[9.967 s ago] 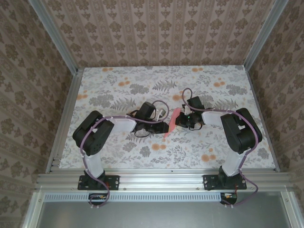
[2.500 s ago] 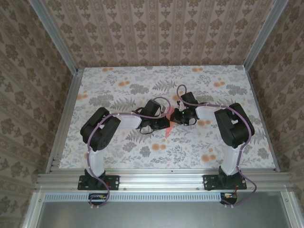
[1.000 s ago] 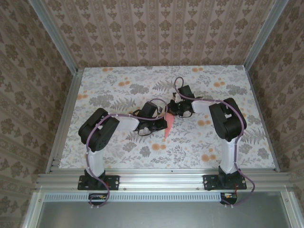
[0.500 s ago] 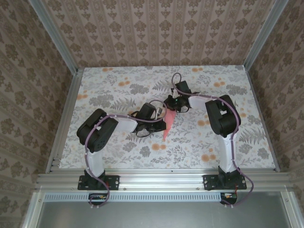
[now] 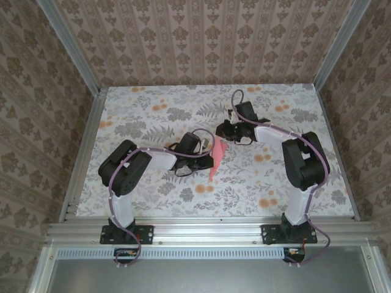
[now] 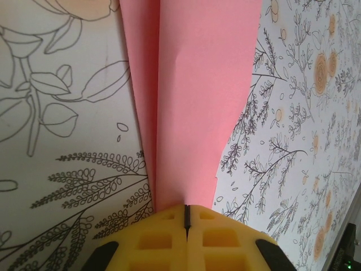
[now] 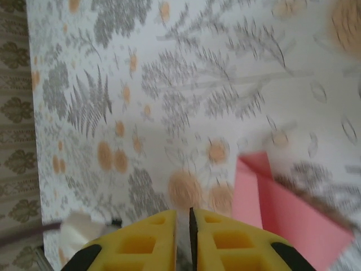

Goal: Fold a paper plane with a square sheet of paper (pick it up from the middle)
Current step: Fold the wing for the fifth time at the center of the table.

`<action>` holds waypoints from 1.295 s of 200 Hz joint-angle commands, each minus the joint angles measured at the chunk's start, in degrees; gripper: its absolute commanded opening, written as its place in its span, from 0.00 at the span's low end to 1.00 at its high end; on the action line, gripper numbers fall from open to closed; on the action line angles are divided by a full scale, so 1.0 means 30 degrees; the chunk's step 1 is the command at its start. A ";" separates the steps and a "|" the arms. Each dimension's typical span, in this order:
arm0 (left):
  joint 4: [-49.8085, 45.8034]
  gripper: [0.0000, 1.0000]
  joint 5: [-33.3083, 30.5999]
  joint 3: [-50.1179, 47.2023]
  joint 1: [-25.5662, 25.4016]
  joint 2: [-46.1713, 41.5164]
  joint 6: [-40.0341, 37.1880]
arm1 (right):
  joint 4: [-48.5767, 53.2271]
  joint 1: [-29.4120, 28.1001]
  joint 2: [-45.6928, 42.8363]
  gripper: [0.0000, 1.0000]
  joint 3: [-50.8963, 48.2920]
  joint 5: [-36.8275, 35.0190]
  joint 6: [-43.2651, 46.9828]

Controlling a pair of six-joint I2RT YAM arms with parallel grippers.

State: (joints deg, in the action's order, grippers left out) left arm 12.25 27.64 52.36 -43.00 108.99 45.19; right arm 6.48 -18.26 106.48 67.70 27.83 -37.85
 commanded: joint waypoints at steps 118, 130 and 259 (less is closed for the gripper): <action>-0.3535 0.05 -0.0461 -0.0461 0.0060 -0.0046 -0.0180 | 0.1896 -0.0013 0.0843 0.34 -0.1722 0.0836 0.4710; -0.3504 0.05 -0.0367 -0.0401 0.0040 -0.0060 -0.0211 | 0.1955 -0.0011 0.1098 0.32 -0.1537 0.0975 0.4849; -0.0355 0.16 0.0783 0.0999 0.1035 -0.0837 0.1023 | 0.5520 -0.0772 0.2886 0.30 -0.0291 -0.3273 0.5291</action>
State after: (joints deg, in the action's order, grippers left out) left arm 9.56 30.41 53.74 -40.71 107.81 46.76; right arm 16.29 -19.64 111.87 66.41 26.39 -23.53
